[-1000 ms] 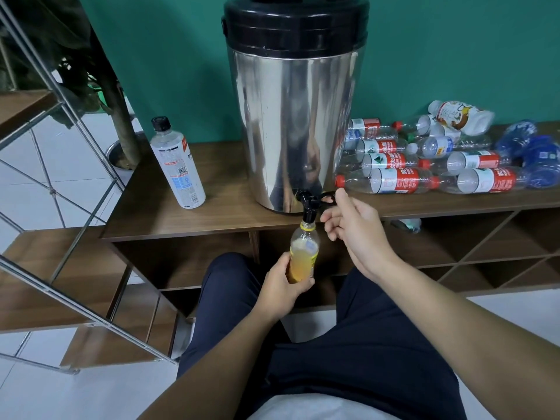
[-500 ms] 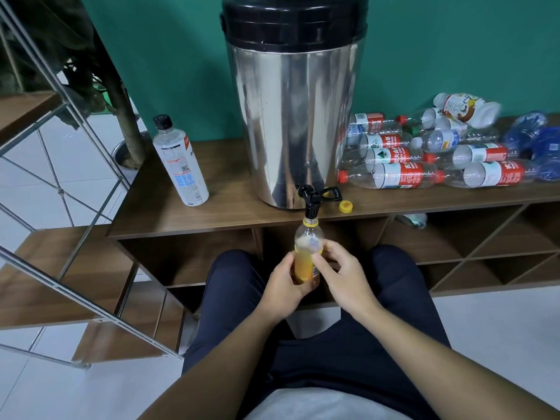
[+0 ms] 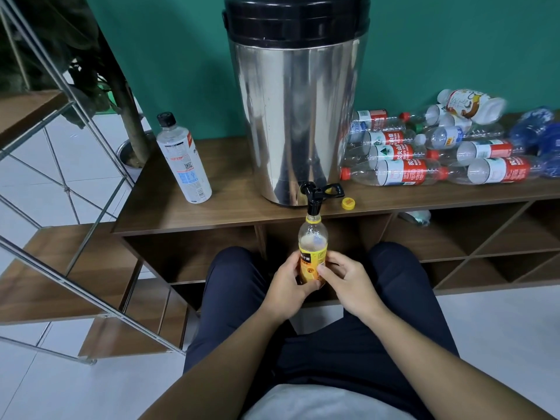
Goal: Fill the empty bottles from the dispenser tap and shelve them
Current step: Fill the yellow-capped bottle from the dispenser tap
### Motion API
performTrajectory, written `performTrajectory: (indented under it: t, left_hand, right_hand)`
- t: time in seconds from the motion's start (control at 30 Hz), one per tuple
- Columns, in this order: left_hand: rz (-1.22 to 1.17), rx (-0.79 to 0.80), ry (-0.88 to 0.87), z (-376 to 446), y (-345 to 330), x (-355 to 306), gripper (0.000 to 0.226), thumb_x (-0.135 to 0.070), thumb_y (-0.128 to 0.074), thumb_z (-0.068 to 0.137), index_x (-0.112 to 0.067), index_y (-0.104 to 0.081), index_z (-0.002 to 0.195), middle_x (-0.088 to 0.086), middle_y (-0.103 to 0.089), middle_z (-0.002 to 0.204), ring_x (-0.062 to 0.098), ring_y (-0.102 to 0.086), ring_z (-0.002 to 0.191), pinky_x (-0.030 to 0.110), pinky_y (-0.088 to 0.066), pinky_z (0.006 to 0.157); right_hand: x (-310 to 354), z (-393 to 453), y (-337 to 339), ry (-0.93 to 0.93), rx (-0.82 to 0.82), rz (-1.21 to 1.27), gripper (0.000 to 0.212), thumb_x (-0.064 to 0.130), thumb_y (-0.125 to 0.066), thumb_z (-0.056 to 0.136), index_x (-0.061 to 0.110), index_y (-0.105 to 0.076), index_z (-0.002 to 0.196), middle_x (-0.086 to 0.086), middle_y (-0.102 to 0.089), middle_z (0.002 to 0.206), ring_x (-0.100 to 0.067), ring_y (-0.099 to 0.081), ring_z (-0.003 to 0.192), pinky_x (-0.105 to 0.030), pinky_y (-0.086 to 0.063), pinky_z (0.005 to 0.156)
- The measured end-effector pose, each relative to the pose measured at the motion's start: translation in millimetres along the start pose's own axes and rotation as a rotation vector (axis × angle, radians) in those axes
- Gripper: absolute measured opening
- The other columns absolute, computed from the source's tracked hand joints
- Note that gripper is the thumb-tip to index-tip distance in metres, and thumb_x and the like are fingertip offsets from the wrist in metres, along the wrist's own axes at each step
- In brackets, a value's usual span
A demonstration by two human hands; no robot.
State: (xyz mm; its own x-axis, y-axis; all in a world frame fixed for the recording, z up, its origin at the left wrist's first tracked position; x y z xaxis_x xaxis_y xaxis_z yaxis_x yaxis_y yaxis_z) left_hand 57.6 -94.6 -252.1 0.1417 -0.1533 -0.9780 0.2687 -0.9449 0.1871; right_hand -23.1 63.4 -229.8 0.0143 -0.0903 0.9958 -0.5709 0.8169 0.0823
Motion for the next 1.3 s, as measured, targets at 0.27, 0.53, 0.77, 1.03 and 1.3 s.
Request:
performTrajectory:
  t: [0.27,0.53,0.77,1.03,1.3]
  left_hand:
    - [0.011,-0.002,-0.030,-4.5,0.7,-3.7,0.059,-0.004,-0.084,0.098,-0.026,-0.063,0.148,-0.006,-0.076,0.136,0.013,-0.070,0.133,0.043,-0.057,0.117]
    - [0.020,0.005,-0.038,-6.2,-0.1,-4.6,0.059,-0.007,-0.084,0.099,-0.026,-0.062,0.150,-0.007,-0.076,0.136,0.014,-0.070,0.133,0.043,-0.058,0.115]
    - [0.038,0.007,-0.046,-6.8,-0.5,-6.0,0.060,-0.010,-0.085,0.099,-0.027,-0.062,0.151,-0.008,-0.075,0.139,0.014,-0.068,0.136,0.049,-0.056,0.118]
    - [0.033,0.004,-0.064,-7.6,0.0,-7.1,0.055,-0.009,-0.084,0.100,-0.030,-0.064,0.147,-0.006,-0.076,0.135,0.016,-0.070,0.132,0.051,-0.058,0.114]
    - [0.040,-0.004,-0.068,-9.2,-0.3,-8.9,0.058,-0.009,-0.084,0.100,-0.029,-0.063,0.150,-0.008,-0.076,0.137,0.013,-0.070,0.133,0.049,-0.058,0.115]
  right_hand:
    - [-6.3,0.6,1.4,0.006,0.011,-0.045,0.034,0.008,-0.075,0.103,0.024,-0.075,0.133,0.007,-0.080,0.126,-0.013,-0.075,0.122,-0.039,-0.061,0.105]
    - [-10.0,-0.3,0.9,0.007,0.004,-0.071,0.037,0.009,-0.074,0.104,0.028,-0.073,0.136,0.009,-0.080,0.127,-0.012,-0.074,0.122,-0.043,-0.062,0.106]
    - [-11.3,-0.8,1.1,-0.006,0.008,-0.123,0.042,0.016,-0.077,0.103,0.027,-0.069,0.143,0.012,-0.079,0.130,-0.010,-0.072,0.126,-0.049,-0.060,0.109]
    - [-8.3,-2.8,0.1,0.000,0.004,-0.161,0.039,0.015,-0.075,0.105,0.029,-0.070,0.141,0.012,-0.080,0.124,-0.008,-0.075,0.120,-0.044,-0.062,0.105]
    - [-6.8,-3.0,0.5,0.003,0.023,-0.190,0.041,0.018,-0.072,0.107,0.027,-0.067,0.146,0.013,-0.079,0.127,-0.007,-0.073,0.123,-0.040,-0.062,0.106]
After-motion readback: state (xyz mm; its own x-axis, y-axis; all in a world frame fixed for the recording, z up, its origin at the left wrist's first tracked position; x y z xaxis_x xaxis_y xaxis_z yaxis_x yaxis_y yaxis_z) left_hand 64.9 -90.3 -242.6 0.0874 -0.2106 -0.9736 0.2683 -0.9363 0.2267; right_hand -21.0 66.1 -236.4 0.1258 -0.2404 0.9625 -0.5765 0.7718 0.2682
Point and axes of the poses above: each hand's wrist, its own z-axis towards the middle knuckle, its own y-axis out of the back of the hand, x = y × z, the point moved 2 cm from there along z, towards the middle knuckle
